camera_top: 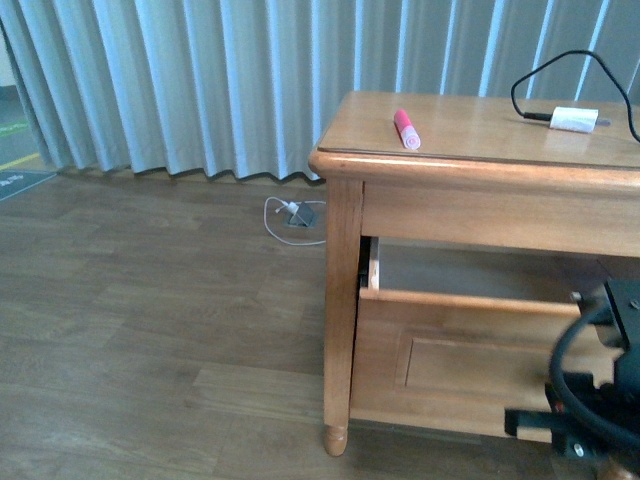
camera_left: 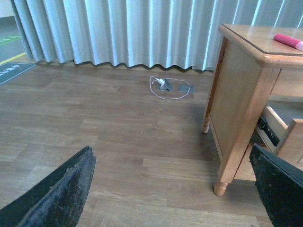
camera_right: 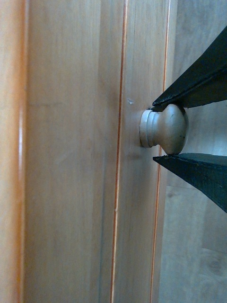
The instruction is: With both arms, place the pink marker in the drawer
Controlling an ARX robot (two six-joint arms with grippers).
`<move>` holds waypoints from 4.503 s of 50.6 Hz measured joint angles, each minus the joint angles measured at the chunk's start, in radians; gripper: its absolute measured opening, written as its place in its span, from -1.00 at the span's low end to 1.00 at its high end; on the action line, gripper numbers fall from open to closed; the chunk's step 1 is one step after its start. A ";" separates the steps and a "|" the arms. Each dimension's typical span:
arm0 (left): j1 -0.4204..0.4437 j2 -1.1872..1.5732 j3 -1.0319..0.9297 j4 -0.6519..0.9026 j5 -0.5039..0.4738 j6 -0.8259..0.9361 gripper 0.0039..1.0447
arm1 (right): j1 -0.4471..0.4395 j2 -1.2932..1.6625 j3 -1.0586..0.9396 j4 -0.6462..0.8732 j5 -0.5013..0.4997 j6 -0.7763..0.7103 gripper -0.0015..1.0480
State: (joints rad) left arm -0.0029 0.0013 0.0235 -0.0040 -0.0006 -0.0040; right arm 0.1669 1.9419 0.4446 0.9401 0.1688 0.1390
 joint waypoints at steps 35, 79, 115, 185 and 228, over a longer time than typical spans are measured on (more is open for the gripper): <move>0.000 0.000 0.000 0.000 0.000 0.000 0.89 | -0.043 -0.802 -0.275 -0.530 -0.058 0.060 0.67; 0.000 0.000 0.000 0.000 0.000 0.000 0.89 | -0.113 -1.575 -0.185 -1.174 -0.204 0.056 0.84; -0.141 0.875 0.405 0.445 -0.169 -0.077 0.89 | -0.113 -1.575 -0.185 -1.174 -0.204 0.055 0.84; -0.525 2.238 1.852 0.014 -0.107 0.014 0.89 | -0.113 -1.575 -0.185 -1.174 -0.204 0.055 0.84; -0.525 2.260 1.908 -0.056 -0.146 0.034 -0.13 | -0.113 -1.575 -0.185 -1.174 -0.204 0.055 0.84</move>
State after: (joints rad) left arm -0.5282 2.2616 1.9316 -0.0597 -0.1471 0.0296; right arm 0.0536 0.3664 0.2600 -0.2340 -0.0353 0.1944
